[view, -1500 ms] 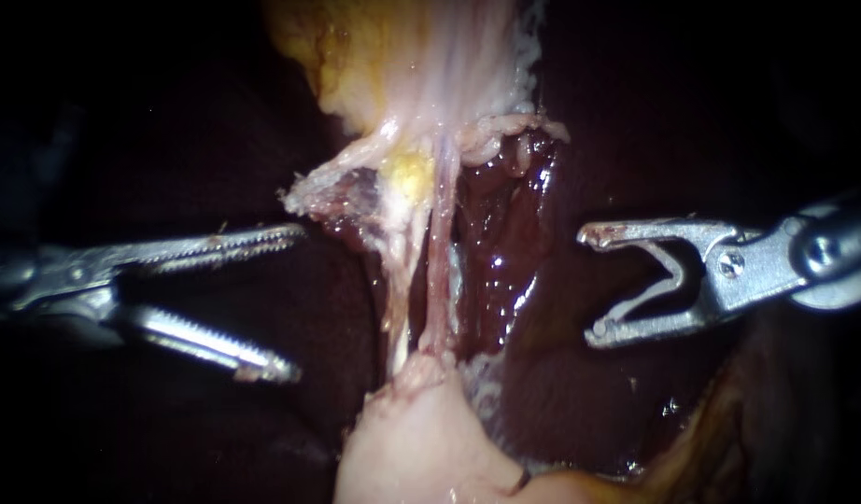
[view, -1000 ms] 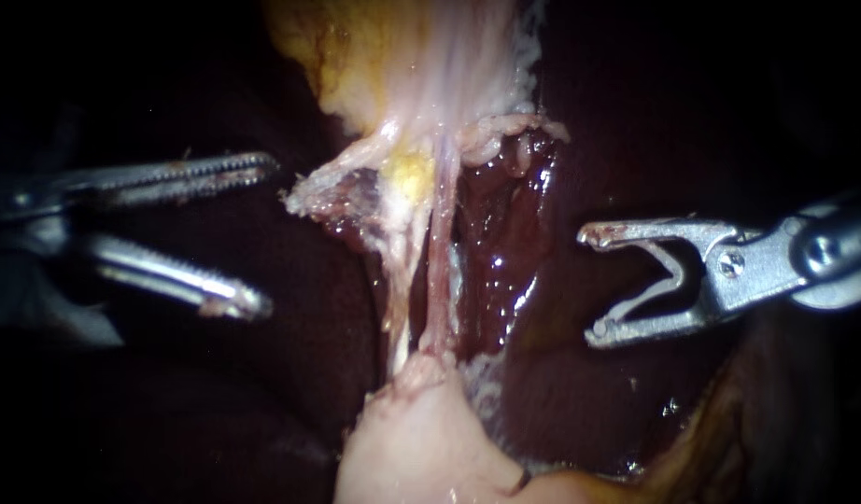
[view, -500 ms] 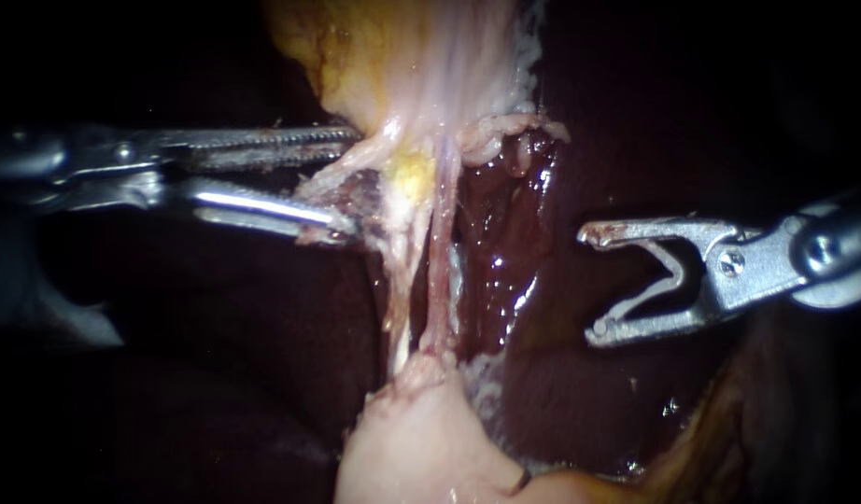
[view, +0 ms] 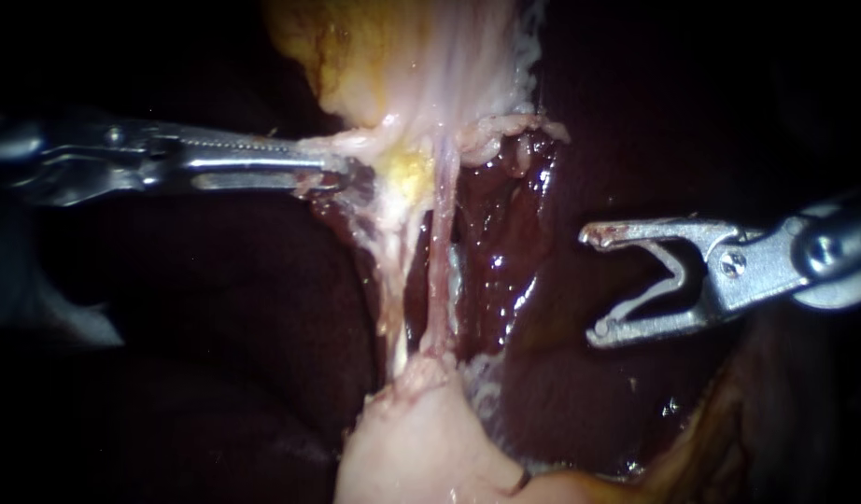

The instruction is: Grabbing gallbladder

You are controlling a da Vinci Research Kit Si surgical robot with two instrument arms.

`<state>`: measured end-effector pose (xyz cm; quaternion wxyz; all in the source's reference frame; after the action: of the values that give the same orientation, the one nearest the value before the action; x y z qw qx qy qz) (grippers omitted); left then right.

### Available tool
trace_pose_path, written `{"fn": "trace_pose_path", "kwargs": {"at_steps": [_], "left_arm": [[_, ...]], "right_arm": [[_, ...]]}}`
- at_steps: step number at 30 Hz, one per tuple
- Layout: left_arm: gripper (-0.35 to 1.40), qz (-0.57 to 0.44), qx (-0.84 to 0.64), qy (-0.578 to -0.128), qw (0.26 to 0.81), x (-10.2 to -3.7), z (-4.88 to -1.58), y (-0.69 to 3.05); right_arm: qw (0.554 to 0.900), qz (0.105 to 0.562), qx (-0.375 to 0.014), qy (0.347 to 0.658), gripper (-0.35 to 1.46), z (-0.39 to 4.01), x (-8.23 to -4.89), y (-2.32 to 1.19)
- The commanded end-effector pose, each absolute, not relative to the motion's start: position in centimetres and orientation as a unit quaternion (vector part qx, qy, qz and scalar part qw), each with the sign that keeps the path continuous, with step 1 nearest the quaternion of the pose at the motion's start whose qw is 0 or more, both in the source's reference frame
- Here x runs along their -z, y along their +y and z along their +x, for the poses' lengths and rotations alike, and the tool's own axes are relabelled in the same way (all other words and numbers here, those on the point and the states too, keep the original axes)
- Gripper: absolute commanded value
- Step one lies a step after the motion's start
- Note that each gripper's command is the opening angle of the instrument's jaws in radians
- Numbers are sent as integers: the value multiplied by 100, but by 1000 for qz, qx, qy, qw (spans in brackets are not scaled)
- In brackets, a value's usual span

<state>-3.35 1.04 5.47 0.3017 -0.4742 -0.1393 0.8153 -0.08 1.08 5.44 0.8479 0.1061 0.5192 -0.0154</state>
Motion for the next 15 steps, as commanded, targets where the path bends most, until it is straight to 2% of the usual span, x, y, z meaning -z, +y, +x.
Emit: {"fn": "trace_pose_path", "kwargs": {"at_steps": [1,10,15], "left_arm": [[-35,-474,-815,-141,303,-541,-330,107],[-35,-468,-810,-137,326,-488,-290,149],[-35,-467,-809,-134,330,-488,-286,149]], "right_arm": [[848,106,15,519,50,-8,-543,108],[848,106,16,519,50,-10,-543,108],[848,106,16,519,50,-10,-543,108]]}}
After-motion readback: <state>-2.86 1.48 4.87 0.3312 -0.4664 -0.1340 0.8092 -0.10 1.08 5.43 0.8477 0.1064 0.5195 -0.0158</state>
